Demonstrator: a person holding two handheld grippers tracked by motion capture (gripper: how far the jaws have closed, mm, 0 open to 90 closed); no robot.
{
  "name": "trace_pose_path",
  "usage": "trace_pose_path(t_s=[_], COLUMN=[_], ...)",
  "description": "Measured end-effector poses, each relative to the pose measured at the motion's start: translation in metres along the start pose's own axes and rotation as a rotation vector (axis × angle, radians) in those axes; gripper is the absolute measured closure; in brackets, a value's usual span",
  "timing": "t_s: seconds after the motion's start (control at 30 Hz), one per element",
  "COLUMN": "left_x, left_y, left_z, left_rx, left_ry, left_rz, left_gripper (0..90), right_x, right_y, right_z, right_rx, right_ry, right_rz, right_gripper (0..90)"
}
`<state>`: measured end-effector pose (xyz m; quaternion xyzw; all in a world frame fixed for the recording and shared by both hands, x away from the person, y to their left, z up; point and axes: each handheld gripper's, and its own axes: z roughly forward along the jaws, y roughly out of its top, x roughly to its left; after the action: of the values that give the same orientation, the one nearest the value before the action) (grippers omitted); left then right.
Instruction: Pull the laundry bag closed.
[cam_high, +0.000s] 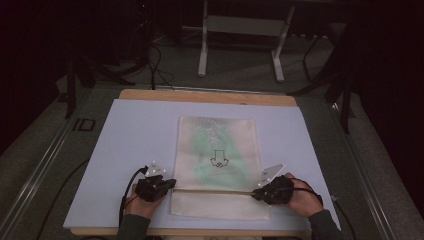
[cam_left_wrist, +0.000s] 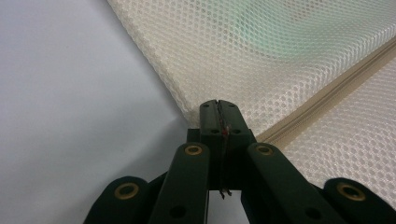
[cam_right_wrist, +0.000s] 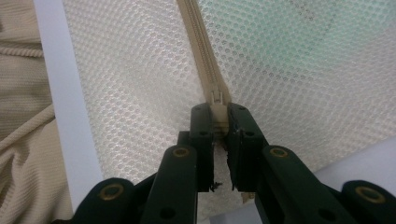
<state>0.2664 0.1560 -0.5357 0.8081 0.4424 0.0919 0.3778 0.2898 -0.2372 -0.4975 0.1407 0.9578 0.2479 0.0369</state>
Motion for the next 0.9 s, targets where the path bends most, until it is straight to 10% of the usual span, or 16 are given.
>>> trace_pose_path(t_s=[0.7, 0.9], left_x=[0.0, -0.001], left_y=[-0.001, -0.001], left_z=[0.0, -0.001], left_rx=[-0.008, -0.01], left_ry=[-0.004, -0.01], left_rz=[0.024, 0.039], left_gripper=[88.4, 84.6], right_x=[-0.004, -0.007], right_y=[-0.024, -0.034], right_z=[-0.011, -0.013], right_rx=[0.028, 0.003], right_ry=[-0.037, -0.044], right_rz=[0.056, 0.104], right_gripper=[80.8, 67.2])
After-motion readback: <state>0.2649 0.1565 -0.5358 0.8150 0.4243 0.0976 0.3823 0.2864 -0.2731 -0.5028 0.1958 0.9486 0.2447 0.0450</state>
